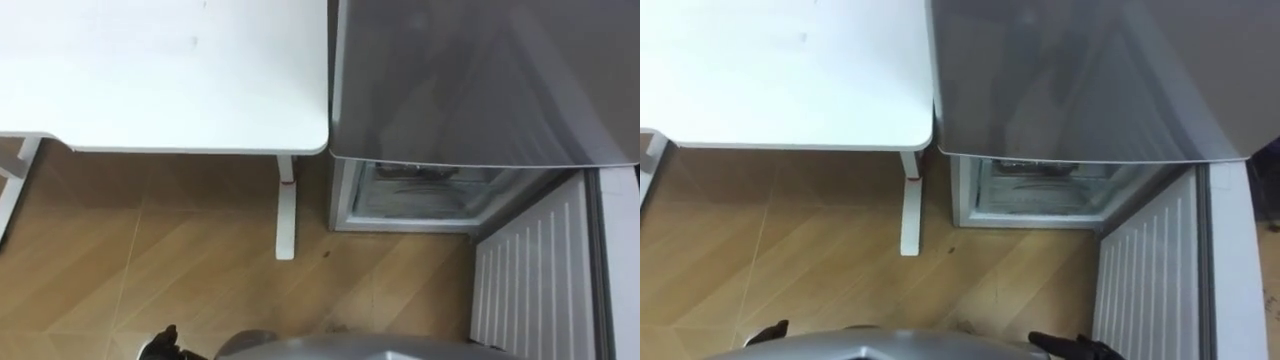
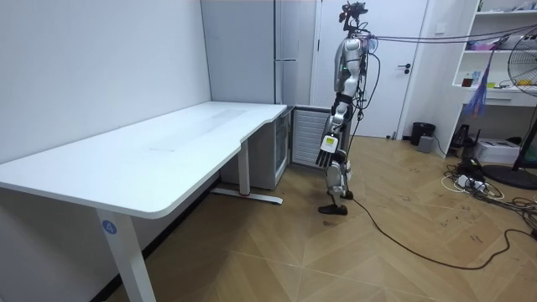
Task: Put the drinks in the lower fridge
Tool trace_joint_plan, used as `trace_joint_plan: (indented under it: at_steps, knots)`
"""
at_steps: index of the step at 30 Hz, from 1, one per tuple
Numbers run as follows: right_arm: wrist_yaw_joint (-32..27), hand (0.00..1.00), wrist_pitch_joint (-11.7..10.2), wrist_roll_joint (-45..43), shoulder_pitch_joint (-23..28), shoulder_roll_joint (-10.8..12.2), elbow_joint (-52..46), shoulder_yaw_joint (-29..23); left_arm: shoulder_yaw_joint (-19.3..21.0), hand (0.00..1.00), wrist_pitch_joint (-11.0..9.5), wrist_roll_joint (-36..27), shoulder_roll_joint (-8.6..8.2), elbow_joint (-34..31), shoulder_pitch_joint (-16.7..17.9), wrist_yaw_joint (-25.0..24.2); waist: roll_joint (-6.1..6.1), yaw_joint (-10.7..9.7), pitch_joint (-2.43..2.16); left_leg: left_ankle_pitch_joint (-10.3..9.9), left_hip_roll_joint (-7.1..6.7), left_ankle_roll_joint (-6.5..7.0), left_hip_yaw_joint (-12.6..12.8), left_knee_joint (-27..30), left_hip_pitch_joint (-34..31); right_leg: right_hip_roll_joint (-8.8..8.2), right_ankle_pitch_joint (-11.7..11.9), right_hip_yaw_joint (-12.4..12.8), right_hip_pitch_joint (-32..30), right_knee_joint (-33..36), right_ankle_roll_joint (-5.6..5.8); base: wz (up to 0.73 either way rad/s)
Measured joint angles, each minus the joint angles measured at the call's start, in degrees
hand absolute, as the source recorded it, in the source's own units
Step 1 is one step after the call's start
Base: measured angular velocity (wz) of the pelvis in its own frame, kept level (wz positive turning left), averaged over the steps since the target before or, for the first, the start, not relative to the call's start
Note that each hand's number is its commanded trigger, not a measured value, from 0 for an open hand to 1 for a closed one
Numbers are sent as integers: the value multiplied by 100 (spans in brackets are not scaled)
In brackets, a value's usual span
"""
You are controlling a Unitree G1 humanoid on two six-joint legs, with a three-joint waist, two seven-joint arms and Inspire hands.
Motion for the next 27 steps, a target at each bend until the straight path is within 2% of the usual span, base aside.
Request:
trace_joint_plan:
  at_steps: [8,13,19,21,27]
  knots:
    - [-359,0,-19,-623,-2,-7,-387,-9,1,0,-35,41,0,0,42,-9,14,16,2,10,-7,-4,22,-101,113,8,8,88,27,-2,3,-6]
    - [-727,0,-67,-1091,-46,-12,-658,-51,-3,0,-149,45,1,-2,30,-9,-20,30,-6,14,-6,-8,21,-128,150,11,8,115,-8,-3,3,-7]
    - [-1295,0,-250,-1656,-313,-27,-1630,-455,4,0,-322,21,9,4,19,-12,-45,8,1,14,-19,-8,9,-101,163,3,10,105,-12,-4,1,-3]
    - [-1534,0,-380,-1657,-366,-45,-2146,-460,0,0,-369,5,24,-1,19,23,-79,1,-3,14,-26,-8,-13,-108,174,1,10,90,5,-11,2,2]
    - [-1930,0,-419,-1655,-443,-80,-3269,-631,0,0,-374,5,47,-12,64,191,-177,-36,-24,15,-31,-7,-4,-149,183,-4,10,114,-14,-10,2,-1]
